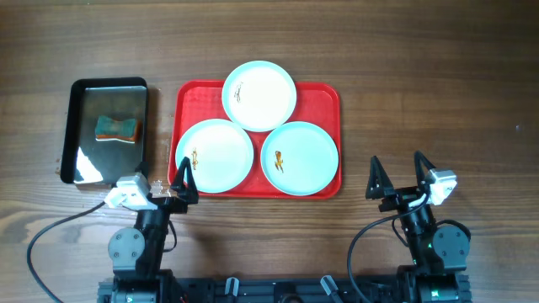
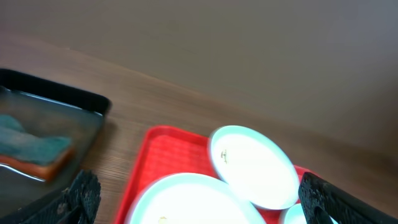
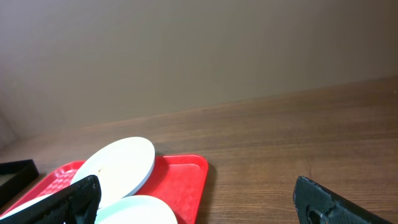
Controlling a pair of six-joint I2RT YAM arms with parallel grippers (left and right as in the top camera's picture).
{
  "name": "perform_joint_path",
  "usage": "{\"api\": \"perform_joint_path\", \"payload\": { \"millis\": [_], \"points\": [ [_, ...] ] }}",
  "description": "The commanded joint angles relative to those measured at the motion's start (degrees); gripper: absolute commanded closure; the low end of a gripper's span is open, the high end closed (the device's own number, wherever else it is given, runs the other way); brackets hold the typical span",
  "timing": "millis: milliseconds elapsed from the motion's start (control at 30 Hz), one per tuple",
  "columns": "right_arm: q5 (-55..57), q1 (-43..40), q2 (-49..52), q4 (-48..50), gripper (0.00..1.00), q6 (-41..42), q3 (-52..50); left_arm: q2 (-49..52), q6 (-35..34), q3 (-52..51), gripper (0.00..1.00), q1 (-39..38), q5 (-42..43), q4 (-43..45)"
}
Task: Clean dirty plates on tray and stack at the side
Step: 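Move the left gripper to the sponge in the black tray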
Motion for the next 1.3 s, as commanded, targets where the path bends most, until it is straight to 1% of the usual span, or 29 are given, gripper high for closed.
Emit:
{"api": "perform_joint_path", "payload": {
  "millis": [0, 67, 100, 133, 167, 233, 267, 300, 367, 433, 533, 567, 600, 633, 667, 700, 733, 767, 833, 867, 967, 1033, 1100, 1167, 1200, 1233, 1267],
  "points": [
    [0.5, -0.3, 0.0, 0.2, 0.0, -1.0, 0.0, -0.4, -22.8, -0.2, 0.0, 0.0, 23.6, 2.2],
    [0.5, -0.3, 0.0, 0.2, 0.0, -1.0, 0.0, -0.4, -31.8, -0.2, 0.0, 0.1, 30.1, 4.0],
    [0.5, -0.3, 0.0, 0.2, 0.0, -1.0, 0.0, -0.4, -38.6, -0.2, 0.0, 0.1, 32.6, 5.8],
    [0.5, -0.3, 0.0, 0.2, 0.0, -1.0, 0.0, -0.4, -43.4, -0.2, 0.0, 0.1, 34.3, 7.9],
    [0.5, -0.3, 0.0, 0.2, 0.0, -1.0, 0.0, -0.4, -49.4, -0.2, 0.0, 0.0, 39.1, 16.2],
    [0.5, -0.3, 0.0, 0.2, 0.0, -1.0, 0.0, -0.4, -50.3, -0.2, 0.0, 0.1, 46.0, 31.6],
    [0.5, -0.3, 0.0, 0.2, 0.0, -1.0, 0.0, -0.4, -50.5, 0.5, 0.0, 0.1, 49.7, 41.0],
    [0.5, -0.3, 0.0, 0.2, 0.0, -1.0, 0.0, -0.4, -51.5, 1.9, 0.0, 0.1, 50.8, 43.0],
    [0.5, -0.3, 0.0, 0.2, 0.0, -1.0, 0.0, -0.4, -51.2, 5.9, 0.0, 0.3, 51.3, 40.3],
    [0.5, -0.3, 0.0, 0.2, 0.0, -1.0, 0.0, -0.4, -47.5, 12.1, 0.01, 1.3, 51.4, 33.6],
    [0.5, -0.3, 0.0, 0.2, 0.0, -1.0, 0.0, 0.0, -33.6, 24.7, 0.01, 4.8, 51.3, 16.2],
    [0.5, -0.3, 0.0, 0.2, 0.0, -1.0, 0.0, 0.8, -25.5, 31.7, 0.01, 7.3, 50.3, 4.4],
    [0.5, -0.3, 0.0, 0.2, 0.0, -1.0, 0.0, 2.1, -19.0, 38.6, 0.01, 9.9, 46.9, -8.0],
    [0.5, -0.3, 0.0, 0.2, 0.0, -1.0, 0.0, 3.9, -13.0, 45.5, 0.0, 12.7, 40.8, -20.8],
    [0.5, -0.3, 0.0, 0.2, 0.0, -1.0, 0.0, 6.8, -9.3, 53.7, 0.01, 15.6, 29.7, -36.1],
    [0.5, -0.3, 0.0, 0.2, 0.0, -1.0, 0.0, 9.1, -8.1, 58.5, 0.0, 16.6, 21.6, -44.3],
    [0.5, -0.3, 0.0, 0.2, 0.0, -1.0, 0.0, 12.9, -7.5, 64.3, 0.0, 17.2, 11.6, -53.2],
    [0.5, -0.3, 0.0, 0.2, 0.0, -1.0, 0.0, 17.3, -5.5, 68.5, 0.0, 16.9, 5.8, -58.9],
    [0.5, -0.3, 0.0, 0.2, 0.0, -1.0, 0.0, 26.4, -1.1, 73.5, 0.0, 15.1, 2.4, -64.7],
    [0.5, -0.3, 0.0, 0.2, 0.0, -1.0, 0.0, 30.2, 0.3, 75.3, 0.0, 14.6, 2.1, -67.0],
    [0.5, -0.3, 0.0, 0.2, 0.0, -1.0, 0.0, 47.4, 5.4, 82.4, 0.0, 13.5, 1.5, -77.9],
    [0.5, -0.3, 0.0, 0.2, 0.0, -1.0, 0.0, 60.4, 5.7, 87.0, 0.0, 13.5, 2.5, -83.6],
    [0.5, -0.3, 0.0, 0.2, 0.0, -1.0, 0.0, 68.9, 5.2, 88.5, 0.0, 13.6, 6.5, -83.6],
    [0.5, -0.3, 0.0, 0.2, 0.0, -1.0, 0.0, 74.5, 5.0, 88.5, 0.0, 13.6, 8.9, -81.9],
    [0.5, -0.3, 0.0, 0.2, 0.0, -1.0, 0.0, 78.5, 1.1, 88.5, 0.0, 13.9, 5.9, -79.7],
    [0.5, -0.3, 0.0, 0.2, 0.0, -1.0, 0.0, 81.2, -5.8, 88.5, 0.0, 14.4, 0.6, -78.5],
    [0.5, -0.3, 0.0, 0.2, 0.0, -1.0, 0.0, 84.1, -14.8, 88.5, 0.0, 15.4, -7.3, -77.8]
  ]
}}
